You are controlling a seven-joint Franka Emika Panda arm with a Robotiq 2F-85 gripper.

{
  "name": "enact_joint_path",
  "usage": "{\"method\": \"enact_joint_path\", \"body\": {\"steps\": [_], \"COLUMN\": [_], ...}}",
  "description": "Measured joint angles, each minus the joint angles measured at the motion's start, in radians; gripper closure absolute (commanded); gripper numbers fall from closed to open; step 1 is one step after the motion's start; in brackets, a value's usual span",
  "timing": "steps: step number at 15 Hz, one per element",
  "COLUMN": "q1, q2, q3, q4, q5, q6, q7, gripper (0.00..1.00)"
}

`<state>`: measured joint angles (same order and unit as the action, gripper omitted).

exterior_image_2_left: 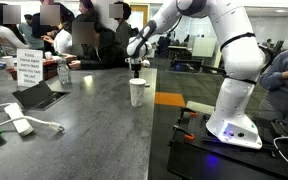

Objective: Place the marker inside the coffee cup

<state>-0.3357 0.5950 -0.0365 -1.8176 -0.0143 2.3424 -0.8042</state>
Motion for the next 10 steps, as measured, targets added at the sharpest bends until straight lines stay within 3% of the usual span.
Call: {"method": "enact_joint_path", "body": {"steps": [2, 6, 10], "q1": [-0.003, -0.011, -0.012], "q2": [0.01, 0.012, 0.012], "q3": [0.0, 0.0, 0.001], "q4": [0.003, 0.012, 0.012], "q5": [-0.001, -0.006, -0.006], "q6": [0.0, 0.0, 0.0], "q7": [0.0, 0.0, 0.0], "gripper": [0.65, 0.97, 0.94]}}
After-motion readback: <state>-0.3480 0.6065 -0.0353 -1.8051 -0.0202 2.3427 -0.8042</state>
